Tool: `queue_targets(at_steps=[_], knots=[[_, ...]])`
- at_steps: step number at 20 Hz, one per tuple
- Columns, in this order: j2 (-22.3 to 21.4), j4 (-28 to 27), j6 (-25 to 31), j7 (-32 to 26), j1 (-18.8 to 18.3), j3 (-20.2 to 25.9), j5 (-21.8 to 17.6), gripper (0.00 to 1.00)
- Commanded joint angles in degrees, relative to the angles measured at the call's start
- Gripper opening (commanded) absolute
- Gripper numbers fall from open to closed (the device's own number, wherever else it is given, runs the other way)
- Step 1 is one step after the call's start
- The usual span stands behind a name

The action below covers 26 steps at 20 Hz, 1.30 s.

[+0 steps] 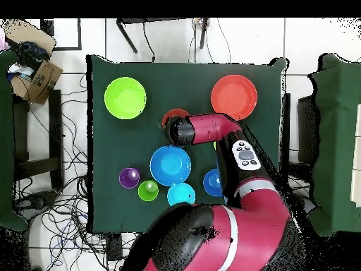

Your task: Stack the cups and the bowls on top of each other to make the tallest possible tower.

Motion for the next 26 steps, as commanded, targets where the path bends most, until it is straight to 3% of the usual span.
queue_targets(at_steps=[1, 2, 17, 23, 26], knots=[[4.76, 8.90, 6.48, -15.54, -4.15, 1.78, -6.94, 1.00], [4.37, 10.42, 2.05, -12.15, -5.59, 2.78, -5.94, 1.00], [1.81, 11.09, 6.10, -11.13, -5.42, 5.01, -4.48, 1.00], [3.54, 9.73, 4.93, -11.31, -5.40, 6.60, -4.20, 1.00], [1.46, 9.58, 7.30, -10.31, -3.82, 6.10, -3.25, 1.00]])
